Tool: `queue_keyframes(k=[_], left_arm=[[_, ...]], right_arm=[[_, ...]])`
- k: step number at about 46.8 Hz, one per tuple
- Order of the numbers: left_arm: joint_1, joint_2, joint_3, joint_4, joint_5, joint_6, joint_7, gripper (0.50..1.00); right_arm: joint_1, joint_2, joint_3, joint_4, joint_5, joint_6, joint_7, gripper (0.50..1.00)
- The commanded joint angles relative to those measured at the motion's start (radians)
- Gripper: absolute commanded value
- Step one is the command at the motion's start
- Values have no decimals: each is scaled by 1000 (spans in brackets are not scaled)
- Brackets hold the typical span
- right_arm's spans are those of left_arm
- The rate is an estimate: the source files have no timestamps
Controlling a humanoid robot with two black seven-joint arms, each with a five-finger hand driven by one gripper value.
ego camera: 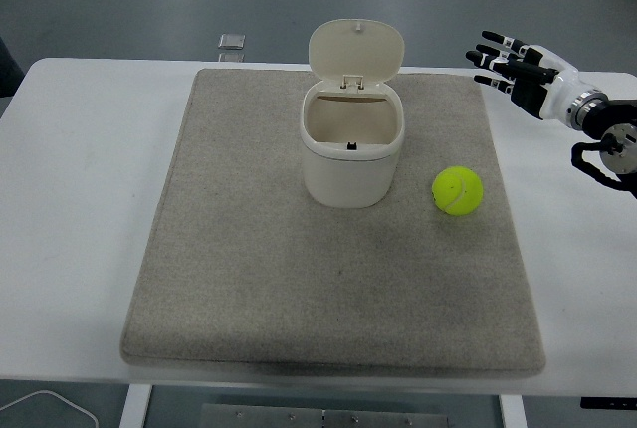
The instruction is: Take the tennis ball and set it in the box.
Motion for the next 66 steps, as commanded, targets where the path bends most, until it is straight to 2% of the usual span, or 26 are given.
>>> queue_keyframes(k=[1, 24, 31, 37, 47, 57, 66], left_arm=[[0, 0, 1, 0, 0, 0, 0, 992], [0, 0, 0, -3, 0, -2, 1, 992], [0, 0, 0, -3, 0, -2, 1, 992], [0, 0, 0, -3, 0, -2, 0, 992], [0, 0, 0, -3, 0, -2, 0, 992], [0, 0, 0, -3, 0, -2, 0, 990], [0, 0, 0, -3, 0, -2, 0, 992]], right_arm=[[0, 0, 0, 0, 0, 1, -1, 928], [3, -3, 2, 0, -40, 6, 3, 928], [3, -11, 2, 2, -80, 9, 56, 928], [2, -10, 2, 2, -146, 7, 82, 926], [5, -16, -3, 5, -163, 16, 87, 926], [5, -19, -1, 5, -269, 52, 87, 926], [5, -22, -3, 3, -330, 113, 87, 926]])
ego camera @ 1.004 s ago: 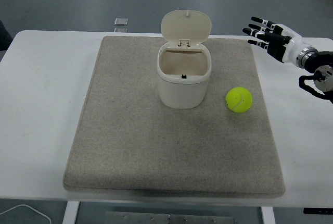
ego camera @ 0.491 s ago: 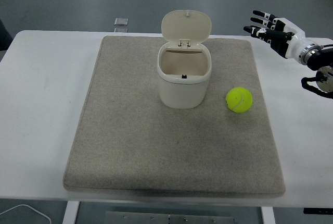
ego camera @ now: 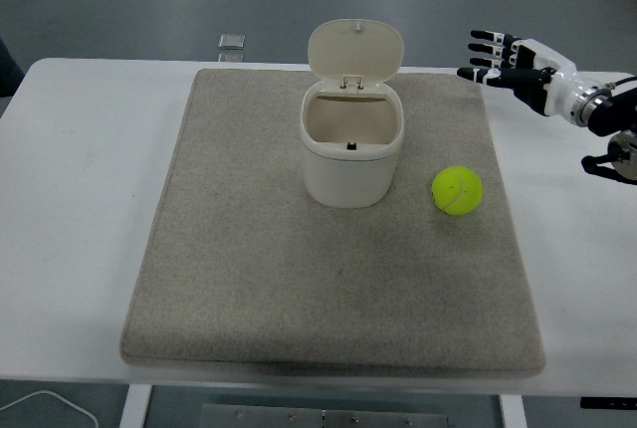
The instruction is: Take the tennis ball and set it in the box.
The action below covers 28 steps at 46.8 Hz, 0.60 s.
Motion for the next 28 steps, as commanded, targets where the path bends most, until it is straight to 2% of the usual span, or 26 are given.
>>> queue_keyframes(k=[1, 23, 28], left_arm=[[0, 0, 0, 0, 0, 0, -1, 992], [0, 0, 0, 0, 0, 0, -1, 992], [0, 0, 0, 0, 0, 0, -1, 992]], right_arm=[[0, -3, -1, -1, -29, 28, 0, 926], [1, -99, 1, 1, -177, 186, 0, 926], [9, -147, 2, 5, -214, 235, 2, 926]])
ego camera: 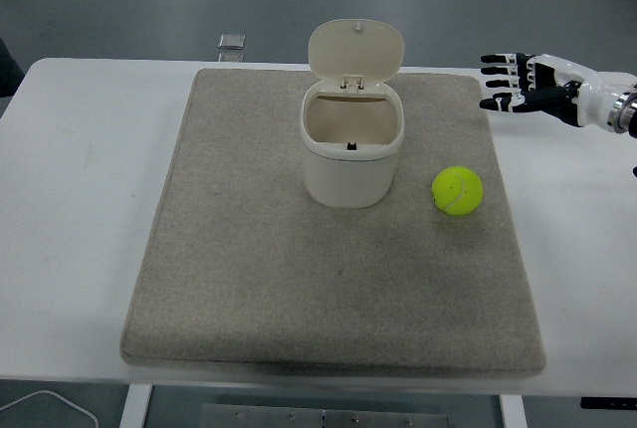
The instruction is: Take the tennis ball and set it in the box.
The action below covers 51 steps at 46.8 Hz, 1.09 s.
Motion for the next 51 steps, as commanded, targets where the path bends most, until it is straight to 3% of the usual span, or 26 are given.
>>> queue_keyframes(k=[1, 11, 20, 28, 31, 36, 51], left_arm=[[0, 0, 0, 0, 0, 0, 1, 992], [0, 0, 0, 0, 0, 0, 0, 992], [0, 0, 0, 0, 0, 0, 0, 992], [0, 0, 0, 0, 0, 0, 0, 992], [0, 0, 0, 0, 0, 0, 1, 992], [0, 0, 0, 0, 0, 0, 1, 992], [0, 0, 0, 0, 0, 0, 0, 992]], right_arm=[[11, -32, 0, 5, -21, 34, 4, 926], [36, -68, -3, 78, -75, 114, 18, 921], [45, -137, -3, 226, -243, 111, 73, 905], [37, -160, -3, 299, -342, 106, 79, 897], [34, -161, -3, 322, -377, 106, 80, 877], [31, -167, -4, 365, -460, 106, 93, 795], [17, -175, -18, 413, -517, 103, 107, 825]])
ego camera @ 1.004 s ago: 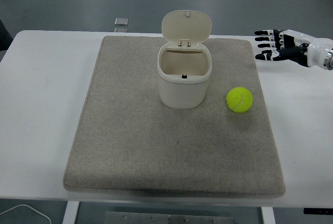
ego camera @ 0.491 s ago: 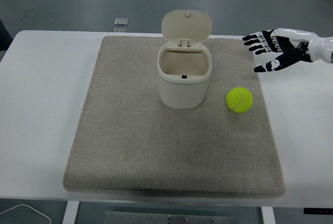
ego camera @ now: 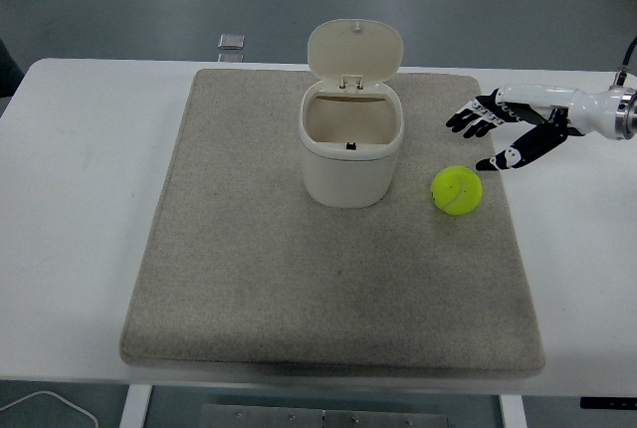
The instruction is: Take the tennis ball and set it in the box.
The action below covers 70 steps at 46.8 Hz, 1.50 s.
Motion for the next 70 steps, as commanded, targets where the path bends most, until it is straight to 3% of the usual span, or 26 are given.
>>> queue_keyframes(k=[1, 7, 12, 19, 27, 46, 70], left_arm=[[0, 0, 0, 0, 0, 0, -1, 992], [0, 0, 0, 0, 0, 0, -1, 992], [0, 0, 0, 0, 0, 0, 1, 992], [0, 0, 0, 0, 0, 0, -1, 992], [0, 0, 0, 0, 0, 0, -1, 992], [0, 0, 0, 0, 0, 0, 1, 992], [0, 0, 0, 0, 0, 0, -1, 992]], right_arm=[[-2, -2, -12, 7, 0, 1, 0, 831], [-8, -5, -16, 20, 0, 7, 0, 901], [-10, -22, -18, 38, -2, 7, -2, 917], [-17, -22, -23, 44, -43, -5, -2, 921], [-42, -17, -26, 61, -121, -86, -2, 921], [-68, -9, -92, 83, -161, -200, 0, 921], [-97, 11, -92, 81, -161, -258, 0, 919]])
